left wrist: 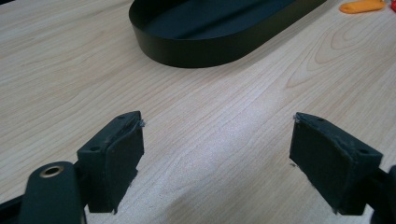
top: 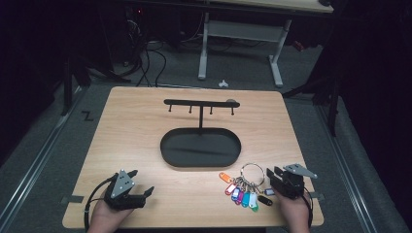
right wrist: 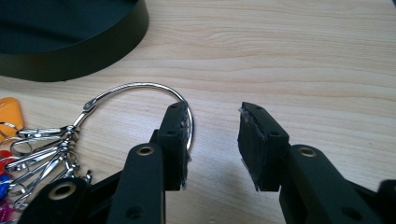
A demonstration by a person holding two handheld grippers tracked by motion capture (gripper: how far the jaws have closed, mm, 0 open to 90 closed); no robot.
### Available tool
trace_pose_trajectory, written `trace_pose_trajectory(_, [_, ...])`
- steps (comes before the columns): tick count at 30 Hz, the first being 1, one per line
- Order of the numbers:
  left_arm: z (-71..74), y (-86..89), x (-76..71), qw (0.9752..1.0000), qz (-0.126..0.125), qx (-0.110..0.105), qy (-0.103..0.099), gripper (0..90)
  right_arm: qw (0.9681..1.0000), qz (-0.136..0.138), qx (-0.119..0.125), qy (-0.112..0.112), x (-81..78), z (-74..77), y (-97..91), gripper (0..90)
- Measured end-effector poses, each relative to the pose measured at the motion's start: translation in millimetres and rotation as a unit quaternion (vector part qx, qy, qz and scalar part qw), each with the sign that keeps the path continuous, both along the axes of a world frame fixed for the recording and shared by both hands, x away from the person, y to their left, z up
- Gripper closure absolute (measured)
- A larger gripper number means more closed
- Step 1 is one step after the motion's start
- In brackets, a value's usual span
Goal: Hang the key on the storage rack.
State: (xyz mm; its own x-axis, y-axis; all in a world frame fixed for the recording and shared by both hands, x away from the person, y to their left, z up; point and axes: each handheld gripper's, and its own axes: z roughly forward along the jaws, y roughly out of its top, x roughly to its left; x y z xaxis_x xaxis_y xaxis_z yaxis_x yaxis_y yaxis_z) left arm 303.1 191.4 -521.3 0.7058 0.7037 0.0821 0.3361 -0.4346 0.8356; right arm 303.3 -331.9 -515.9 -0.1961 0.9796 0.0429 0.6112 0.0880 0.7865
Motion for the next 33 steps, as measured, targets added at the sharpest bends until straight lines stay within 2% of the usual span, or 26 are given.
trace_pose_trajectory(13, [-1.8,-2.3,0.4,1.0000,-0.002,0.008,0.004,19.1,0.9990,0.043,0.002,0.014,4.0,0.1,9.6,64.8])
trace_pose_trajectory(17, [-2.3,-2.9,0.5,0.9999,-0.004,0.008,0.005,19.1,0.9987,0.050,0.002,0.011,3.8,1.4,11.5,64.7])
trace_pose_trajectory(26, [-2.9,-3.7,0.4,0.9999,-0.010,0.009,0.007,19.1,0.9969,0.064,0.006,0.045,5.1,0.6,21.0,60.5])
trace_pose_trajectory(28, [-3.6,-4.7,0.3,0.9998,-0.012,0.011,0.009,19.1,0.9957,0.074,-0.009,0.055,5.1,3.5,25.9,59.3])
trace_pose_trajectory(29, [-3.6,-4.7,0.3,0.9998,-0.012,0.011,0.009,19.1,0.9957,0.074,-0.009,0.055,5.1,3.5,25.9,59.3])
trace_pose_trajectory(30, [-3.8,-5.5,0.0,0.9997,-0.015,0.015,0.010,19.1,0.9948,0.081,-0.022,0.058,4.4,5.7,28.3,58.7])
trace_pose_trajectory(32, [-3.9,-5.9,-0.1,0.9997,-0.016,0.016,0.010,19.1,0.9945,0.082,-0.026,0.060,3.6,6.9,29.3,58.7])
trace_pose_trajectory(33, [-3.9,-5.9,-0.1,0.9997,-0.016,0.017,0.010,19.1,0.9936,0.084,-0.030,0.069,1.7,9.3,30.1,58.7])
